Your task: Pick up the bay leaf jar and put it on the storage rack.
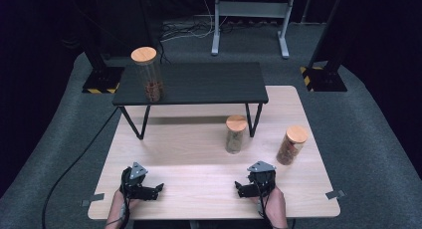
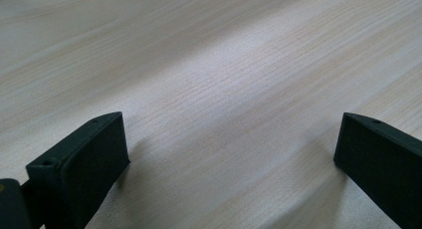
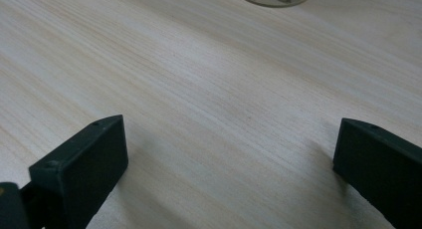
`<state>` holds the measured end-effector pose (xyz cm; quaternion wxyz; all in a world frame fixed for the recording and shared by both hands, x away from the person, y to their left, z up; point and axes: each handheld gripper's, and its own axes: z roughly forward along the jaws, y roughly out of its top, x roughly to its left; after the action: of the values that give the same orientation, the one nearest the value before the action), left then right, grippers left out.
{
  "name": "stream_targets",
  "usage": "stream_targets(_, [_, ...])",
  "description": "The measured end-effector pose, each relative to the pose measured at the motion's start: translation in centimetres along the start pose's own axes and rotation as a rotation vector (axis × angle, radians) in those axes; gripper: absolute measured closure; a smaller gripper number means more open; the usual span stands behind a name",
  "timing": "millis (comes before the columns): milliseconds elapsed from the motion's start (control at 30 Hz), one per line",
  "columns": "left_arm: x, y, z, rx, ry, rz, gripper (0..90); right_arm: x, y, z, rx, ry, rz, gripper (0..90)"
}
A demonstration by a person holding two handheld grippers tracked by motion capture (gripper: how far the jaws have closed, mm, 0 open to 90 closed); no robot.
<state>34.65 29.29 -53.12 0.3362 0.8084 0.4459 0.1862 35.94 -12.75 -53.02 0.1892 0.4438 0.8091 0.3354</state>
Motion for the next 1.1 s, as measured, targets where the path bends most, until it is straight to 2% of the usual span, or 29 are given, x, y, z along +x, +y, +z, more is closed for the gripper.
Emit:
stream_targets(267, [0.0,0.0,0.0,0.0,0.0,-0.001,0.0,-0.1,0.2,0.0,0.011,0.002,-0.006,0.0])
stream_targets(367, [0.0,0.0,0.0,0.0,0.0,-0.001,0.0,0.1,0.2,-0.1,-0.016,-0.058,-0.017,0.0])
stream_targets(433, [0.0,0.0,0.0,0.0,0.0,-0.001,0.0,0.2,0.2,-0.1,-0.025,-0.067,-0.015,0.2])
stream_targets(500, [0.0,0.0,0.0,0.0,0.0,-0.001,0.0,0.2,0.7,-0.1,-0.072,-0.055,0.002,0.6])
stream_targets(700, [0.0,0.0,0.0,-0.001,0.0,-0.003,0.0,0.1,2.4,0.3,-0.099,-0.047,0.019,1.2])
stream_targets(767, [0.0,0.0,0.0,-0.001,0.0,-0.003,0.0,0.0,3.5,0.8,-0.122,-0.039,0.028,1.2])
stream_targets(867, [0.0,0.0,0.0,-0.001,0.0,-0.003,0.0,0.0,4.2,1.3,-0.136,-0.04,0.03,1.2])
stream_targets(1000, [0.0,0.0,0.0,-0.001,-0.001,-0.001,0.0,-0.3,5.1,2.1,-0.168,-0.034,0.06,1.6])
stream_targets(1100, [0.0,0.0,0.0,-0.001,-0.001,-0.002,0.0,-0.4,5.8,2.7,-0.164,-0.027,0.061,1.5])
